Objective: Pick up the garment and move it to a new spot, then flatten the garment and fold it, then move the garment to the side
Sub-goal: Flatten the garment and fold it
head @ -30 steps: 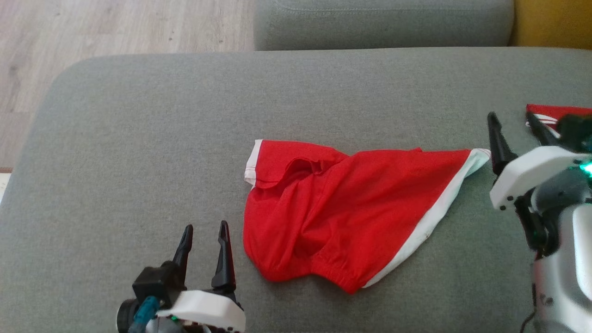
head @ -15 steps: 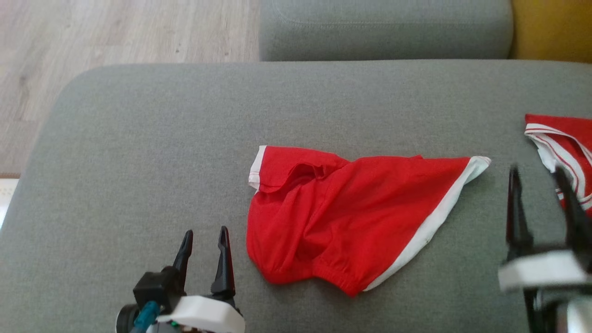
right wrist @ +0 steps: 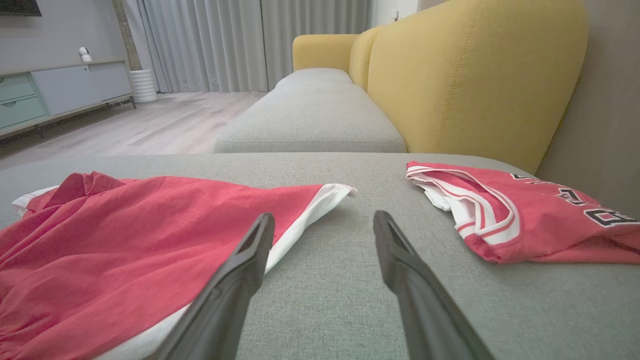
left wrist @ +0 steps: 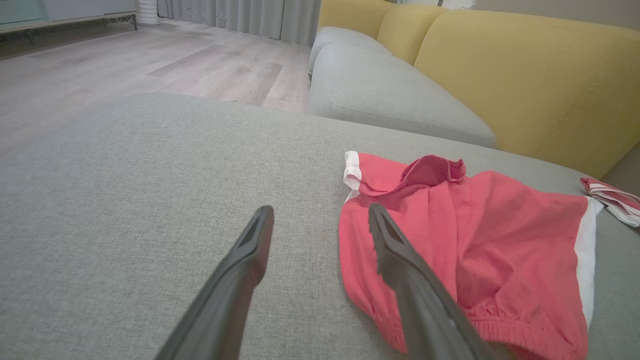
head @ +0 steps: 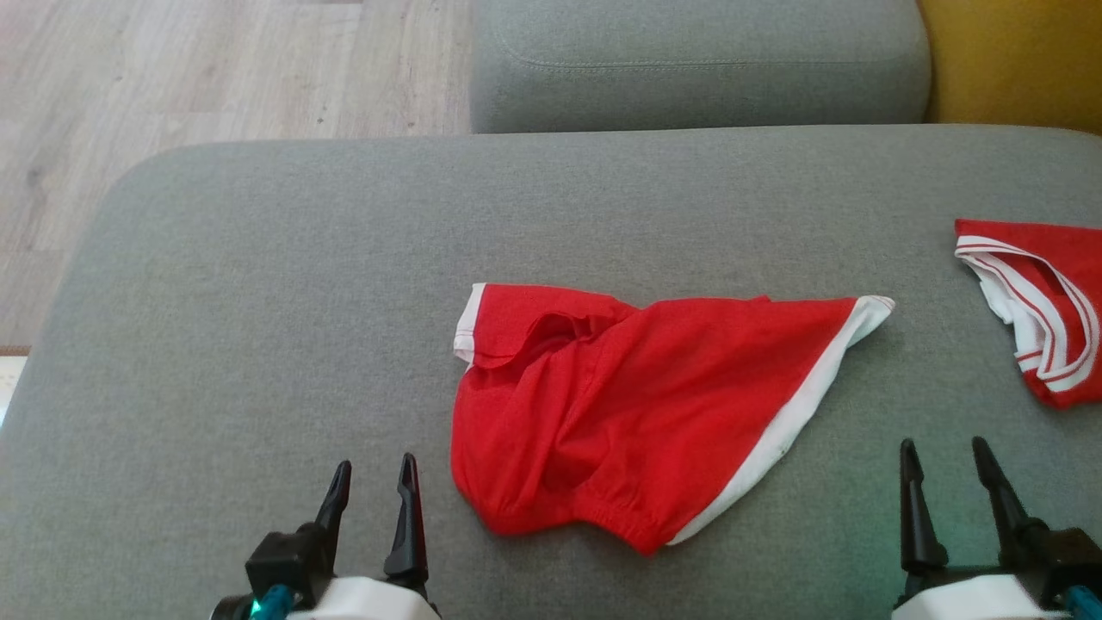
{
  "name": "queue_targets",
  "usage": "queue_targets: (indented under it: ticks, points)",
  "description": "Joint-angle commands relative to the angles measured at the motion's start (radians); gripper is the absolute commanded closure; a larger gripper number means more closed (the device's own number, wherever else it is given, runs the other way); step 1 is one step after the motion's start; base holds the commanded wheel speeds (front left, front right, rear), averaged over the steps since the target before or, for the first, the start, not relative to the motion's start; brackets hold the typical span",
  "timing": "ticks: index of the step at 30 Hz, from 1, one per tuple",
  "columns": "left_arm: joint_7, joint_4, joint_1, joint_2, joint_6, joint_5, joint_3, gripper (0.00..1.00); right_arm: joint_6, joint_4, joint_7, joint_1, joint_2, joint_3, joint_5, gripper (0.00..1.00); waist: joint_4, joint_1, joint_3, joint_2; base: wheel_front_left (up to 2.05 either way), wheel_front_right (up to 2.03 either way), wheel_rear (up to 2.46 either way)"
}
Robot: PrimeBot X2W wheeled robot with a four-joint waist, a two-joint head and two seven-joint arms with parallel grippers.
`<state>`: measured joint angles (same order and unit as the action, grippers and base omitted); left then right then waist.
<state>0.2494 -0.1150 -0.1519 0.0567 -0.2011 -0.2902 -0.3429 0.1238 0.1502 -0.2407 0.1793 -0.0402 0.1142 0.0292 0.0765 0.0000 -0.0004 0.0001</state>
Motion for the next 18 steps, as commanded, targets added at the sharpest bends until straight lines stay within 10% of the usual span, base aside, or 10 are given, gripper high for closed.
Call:
queue_targets:
  ticks: [1, 18]
  points:
    - [0.012, 0.025, 0.030, -0.006, 0.004, 0.010, 0.030, 0.00, 0.007, -0.023, -0.015, -0.018, -0.010, -0.028, 0.004, 0.00, -0.003, 0.0000, 0.000, -0.0001, 0.00, 0.00, 0.00]
    - [-0.090, -0.211, 0.188, -0.006, 0.053, -0.023, -0.119, 0.00, 0.007, -0.026, -0.021, -0.072, -0.010, -0.080, 0.006, 0.00, -0.071, 0.0000, 0.052, -0.0001, 0.00, 0.00, 0.00]
